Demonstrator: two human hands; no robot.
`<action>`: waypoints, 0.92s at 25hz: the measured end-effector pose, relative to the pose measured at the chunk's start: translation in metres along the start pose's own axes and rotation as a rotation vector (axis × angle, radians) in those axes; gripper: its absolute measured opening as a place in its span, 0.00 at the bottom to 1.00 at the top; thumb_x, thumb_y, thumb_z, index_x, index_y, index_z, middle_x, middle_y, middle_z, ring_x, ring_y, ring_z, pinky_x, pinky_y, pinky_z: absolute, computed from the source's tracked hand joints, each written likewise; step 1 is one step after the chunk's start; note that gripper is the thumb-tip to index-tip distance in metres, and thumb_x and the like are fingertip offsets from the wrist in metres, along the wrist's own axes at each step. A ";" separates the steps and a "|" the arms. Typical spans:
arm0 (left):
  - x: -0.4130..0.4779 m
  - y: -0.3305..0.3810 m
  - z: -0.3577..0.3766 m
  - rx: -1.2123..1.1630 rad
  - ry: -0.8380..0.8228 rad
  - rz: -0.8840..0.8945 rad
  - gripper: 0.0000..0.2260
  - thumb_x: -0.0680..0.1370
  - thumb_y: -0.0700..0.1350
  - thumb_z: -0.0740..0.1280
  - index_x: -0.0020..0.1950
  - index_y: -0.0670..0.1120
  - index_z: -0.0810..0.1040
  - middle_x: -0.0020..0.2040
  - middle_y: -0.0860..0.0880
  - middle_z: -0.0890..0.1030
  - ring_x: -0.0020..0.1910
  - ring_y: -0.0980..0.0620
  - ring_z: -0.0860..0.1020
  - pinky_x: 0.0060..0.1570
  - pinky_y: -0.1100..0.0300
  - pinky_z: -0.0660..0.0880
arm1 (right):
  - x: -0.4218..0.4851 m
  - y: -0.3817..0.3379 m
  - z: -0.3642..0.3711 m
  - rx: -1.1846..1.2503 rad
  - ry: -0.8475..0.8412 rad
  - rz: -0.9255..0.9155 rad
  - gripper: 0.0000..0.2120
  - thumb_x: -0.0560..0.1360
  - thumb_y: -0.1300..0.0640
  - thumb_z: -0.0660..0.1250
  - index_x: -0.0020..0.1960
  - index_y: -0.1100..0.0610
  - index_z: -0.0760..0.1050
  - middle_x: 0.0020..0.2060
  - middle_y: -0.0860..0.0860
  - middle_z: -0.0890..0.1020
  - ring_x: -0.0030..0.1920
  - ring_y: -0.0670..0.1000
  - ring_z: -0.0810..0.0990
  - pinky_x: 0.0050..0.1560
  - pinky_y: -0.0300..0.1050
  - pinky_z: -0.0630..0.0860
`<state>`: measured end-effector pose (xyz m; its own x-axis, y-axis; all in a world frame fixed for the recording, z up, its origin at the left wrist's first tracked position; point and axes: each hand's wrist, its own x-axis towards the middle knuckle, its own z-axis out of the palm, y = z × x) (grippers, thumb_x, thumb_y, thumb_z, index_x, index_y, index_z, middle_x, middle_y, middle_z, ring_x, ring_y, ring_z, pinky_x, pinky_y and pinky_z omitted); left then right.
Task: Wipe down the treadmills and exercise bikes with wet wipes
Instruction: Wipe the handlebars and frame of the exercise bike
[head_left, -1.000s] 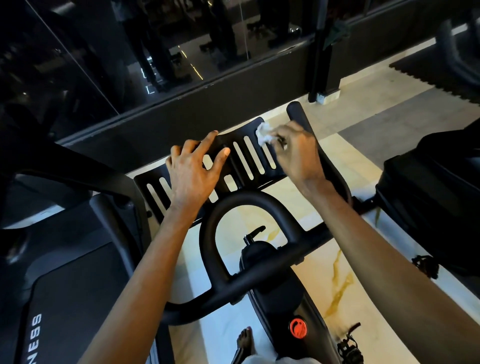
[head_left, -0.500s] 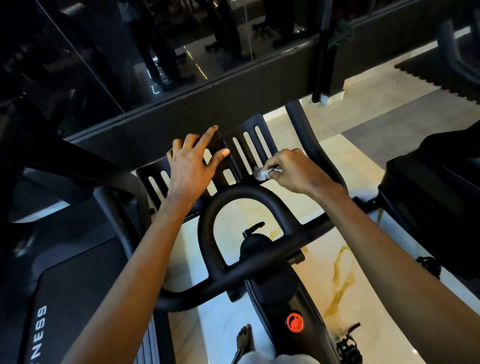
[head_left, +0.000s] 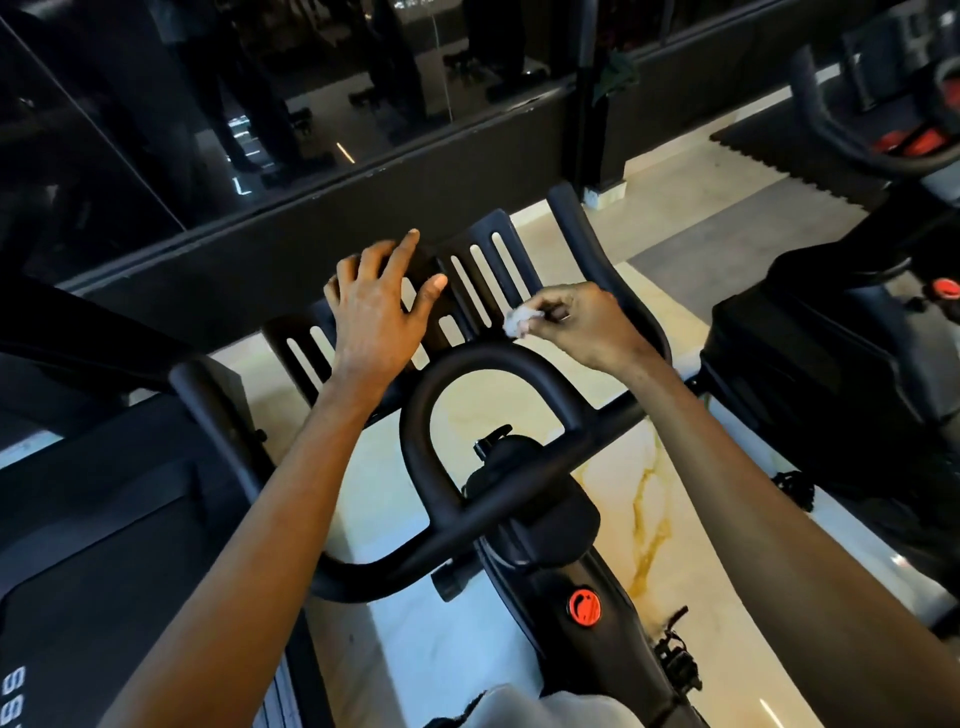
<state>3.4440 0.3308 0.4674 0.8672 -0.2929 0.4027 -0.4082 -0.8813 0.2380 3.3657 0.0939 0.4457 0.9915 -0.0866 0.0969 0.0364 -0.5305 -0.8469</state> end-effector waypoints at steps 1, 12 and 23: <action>-0.009 0.002 -0.002 -0.035 0.002 0.007 0.28 0.82 0.61 0.60 0.80 0.52 0.62 0.77 0.46 0.64 0.75 0.41 0.61 0.73 0.40 0.58 | -0.011 -0.002 -0.001 -0.003 0.065 0.012 0.06 0.76 0.57 0.73 0.51 0.49 0.84 0.44 0.40 0.85 0.46 0.37 0.82 0.47 0.29 0.74; -0.118 0.005 0.003 -0.279 -0.199 0.152 0.30 0.82 0.50 0.65 0.81 0.43 0.58 0.80 0.44 0.60 0.77 0.45 0.58 0.76 0.47 0.56 | -0.144 -0.016 0.053 -0.335 0.368 0.085 0.13 0.76 0.64 0.69 0.56 0.51 0.85 0.53 0.45 0.81 0.49 0.41 0.78 0.54 0.23 0.67; -0.117 0.003 0.005 -0.268 -0.287 0.196 0.34 0.81 0.48 0.66 0.82 0.44 0.52 0.81 0.43 0.56 0.78 0.40 0.56 0.77 0.40 0.55 | -0.229 -0.024 0.118 -0.396 0.426 0.218 0.10 0.76 0.64 0.68 0.54 0.55 0.83 0.51 0.53 0.81 0.50 0.54 0.82 0.54 0.47 0.78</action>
<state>3.3428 0.3603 0.4170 0.7944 -0.5697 0.2105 -0.6000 -0.6823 0.4177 3.1522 0.2262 0.3821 0.8313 -0.5136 0.2127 -0.2913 -0.7284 -0.6201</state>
